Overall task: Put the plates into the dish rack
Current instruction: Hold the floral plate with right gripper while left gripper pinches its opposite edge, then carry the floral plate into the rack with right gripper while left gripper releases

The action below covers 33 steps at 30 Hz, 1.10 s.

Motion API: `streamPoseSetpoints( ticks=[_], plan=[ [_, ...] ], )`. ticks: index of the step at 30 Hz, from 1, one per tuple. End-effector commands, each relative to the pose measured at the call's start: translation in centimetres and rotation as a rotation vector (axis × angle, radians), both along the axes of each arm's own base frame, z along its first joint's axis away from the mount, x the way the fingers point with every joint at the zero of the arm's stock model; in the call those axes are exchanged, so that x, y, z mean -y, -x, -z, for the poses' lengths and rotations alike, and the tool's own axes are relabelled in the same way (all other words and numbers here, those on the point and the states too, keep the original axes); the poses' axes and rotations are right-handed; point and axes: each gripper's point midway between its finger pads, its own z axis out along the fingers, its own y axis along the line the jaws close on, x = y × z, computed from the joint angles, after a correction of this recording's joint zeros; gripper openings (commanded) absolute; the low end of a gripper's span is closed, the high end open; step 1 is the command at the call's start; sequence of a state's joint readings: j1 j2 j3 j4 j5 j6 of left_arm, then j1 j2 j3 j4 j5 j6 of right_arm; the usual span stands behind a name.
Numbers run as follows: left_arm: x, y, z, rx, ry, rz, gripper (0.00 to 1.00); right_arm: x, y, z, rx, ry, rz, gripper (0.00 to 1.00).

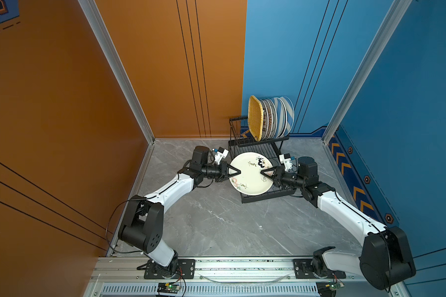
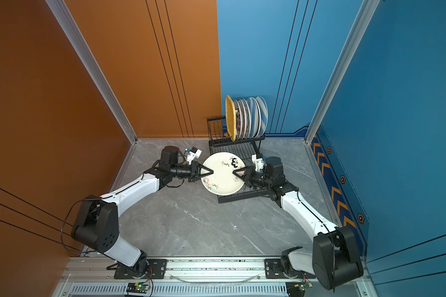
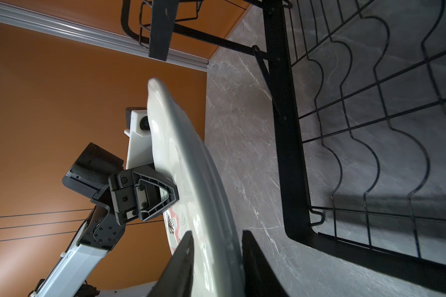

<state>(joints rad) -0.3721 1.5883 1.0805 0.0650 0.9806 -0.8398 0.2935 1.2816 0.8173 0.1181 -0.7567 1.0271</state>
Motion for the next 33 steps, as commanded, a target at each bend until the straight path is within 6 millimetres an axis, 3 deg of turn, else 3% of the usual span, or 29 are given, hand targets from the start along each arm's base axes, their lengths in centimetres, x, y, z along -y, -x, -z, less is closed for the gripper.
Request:
streamPoseSetpoints(
  ticks=[1, 8, 10, 13, 14, 18, 22, 26, 33],
  plan=[
    [0.7, 2.6, -0.8, -0.006, 0.047, 0.106, 0.0, -1.3, -0.8, -7.1, 0.234, -0.099, -0.063, 0.31],
    [0.2, 2.3, -0.7, -0.014, 0.05, 0.097, 0.0, -1.8, -1.1, -7.7, 0.25, -0.113, -0.079, 0.2],
    [0.0, 2.1, -0.7, -0.015, 0.049, 0.09, 0.0, -1.9, -1.0, -7.9, 0.253, -0.115, -0.089, 0.15],
    [-0.5, 1.6, -0.6, -0.016, 0.047, 0.069, 0.0, -2.0, -0.8, -8.0, 0.257, -0.095, -0.098, 0.0],
    [-0.8, 1.4, -0.5, -0.017, 0.046, 0.059, 0.03, -2.0, -0.8, -7.9, 0.257, -0.075, -0.098, 0.0],
    [-2.1, 0.6, -0.5, -0.012, 0.04, 0.01, 0.42, -0.9, -0.7, -8.1, 0.268, 0.043, -0.056, 0.0],
    [-3.9, -0.2, -0.5, -0.004, 0.015, -0.043, 0.68, 0.6, -0.6, -9.4, 0.305, 0.174, 0.014, 0.0],
    [-5.8, -0.2, 0.5, -0.003, -0.08, -0.073, 0.84, 2.0, -0.1, -11.1, 0.344, 0.32, 0.074, 0.0],
    [-8.1, -0.9, 1.4, 0.003, -0.171, -0.137, 0.96, 2.6, 0.2, -15.2, 0.447, 0.545, 0.163, 0.0]
  ],
)
